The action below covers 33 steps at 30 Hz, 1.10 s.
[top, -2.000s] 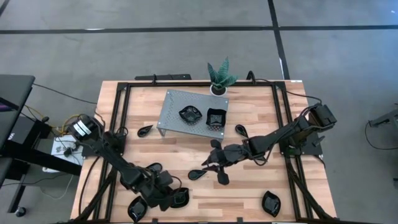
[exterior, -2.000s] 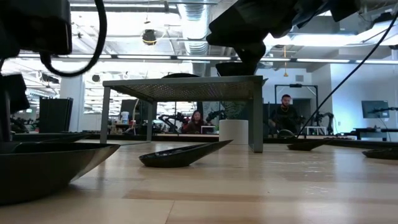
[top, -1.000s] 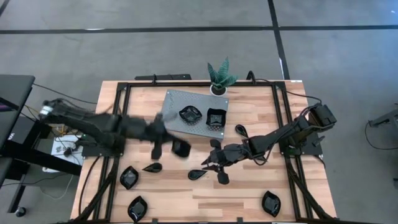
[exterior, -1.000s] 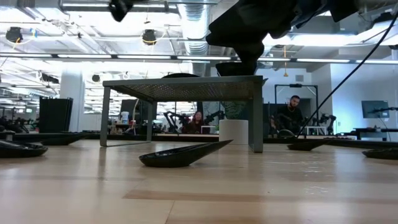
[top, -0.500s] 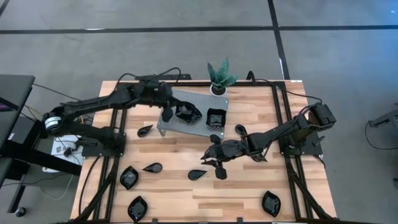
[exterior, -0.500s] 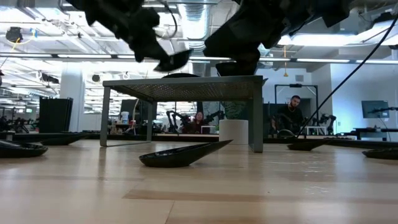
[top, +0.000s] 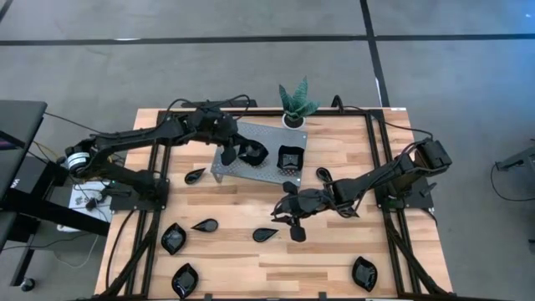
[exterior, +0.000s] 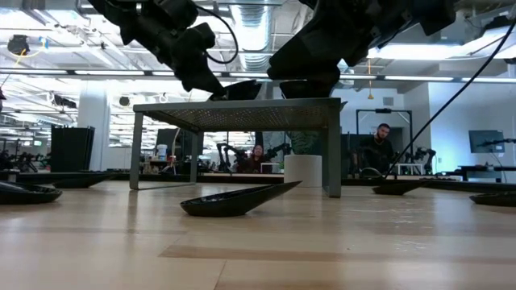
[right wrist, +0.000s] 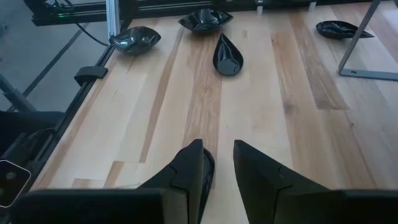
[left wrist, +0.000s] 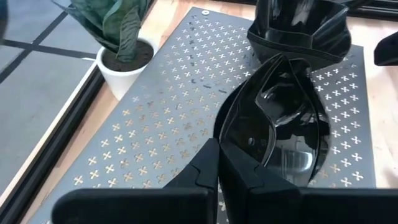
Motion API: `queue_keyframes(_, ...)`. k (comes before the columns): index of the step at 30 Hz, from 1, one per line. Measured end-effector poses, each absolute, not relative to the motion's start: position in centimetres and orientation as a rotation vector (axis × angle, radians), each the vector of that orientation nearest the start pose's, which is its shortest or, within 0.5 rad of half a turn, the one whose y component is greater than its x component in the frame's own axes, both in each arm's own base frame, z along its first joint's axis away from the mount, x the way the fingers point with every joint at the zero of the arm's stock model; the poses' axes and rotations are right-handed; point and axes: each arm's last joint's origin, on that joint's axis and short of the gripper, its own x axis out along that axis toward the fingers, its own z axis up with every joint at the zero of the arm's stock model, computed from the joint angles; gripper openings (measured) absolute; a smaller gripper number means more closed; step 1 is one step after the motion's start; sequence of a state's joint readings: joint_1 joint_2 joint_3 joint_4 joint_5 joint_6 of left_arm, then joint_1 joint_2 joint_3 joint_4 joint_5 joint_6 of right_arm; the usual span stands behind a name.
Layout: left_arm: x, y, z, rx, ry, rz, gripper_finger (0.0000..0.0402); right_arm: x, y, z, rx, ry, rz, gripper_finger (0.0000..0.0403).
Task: Pick & Place Mini shaped plates
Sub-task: Stack the leaf shaped plate on top of the leaf shaped plate on the shelf, then stack the leaf shaped plate on top of the leaf shaped plates on the shelf
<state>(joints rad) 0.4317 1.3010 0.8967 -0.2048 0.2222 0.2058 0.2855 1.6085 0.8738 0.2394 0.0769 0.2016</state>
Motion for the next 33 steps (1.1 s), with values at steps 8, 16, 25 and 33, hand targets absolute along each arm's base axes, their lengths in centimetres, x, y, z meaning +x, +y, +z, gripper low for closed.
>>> queue_keyframes(8, 25.9, 10.6, 26.3, 0.027, 0.570, 0.123, 0.0022, 32.4, 9.3, 20.2, 0.107, 0.506, 0.154, 0.0085)
queue_keyframes(16, 26.3, 10.4, 26.4, 0.079, 0.564, 0.203, 0.0090, 32.4, 9.3, 20.2, 0.108, 0.506, 0.153, 0.0085)
queue_keyframes(25, 26.9, 7.0, 27.3, -0.044, 0.502, 0.080, 0.0110, 32.4, 9.3, 20.2, 0.106, 0.505, 0.154, 0.0085)
queue_keyframes(33, 25.8, -1.0, 29.1, -0.055, 0.479, -0.198, 0.0101, 32.4, 9.4, 20.2, 0.106, 0.505, 0.161, 0.0085)
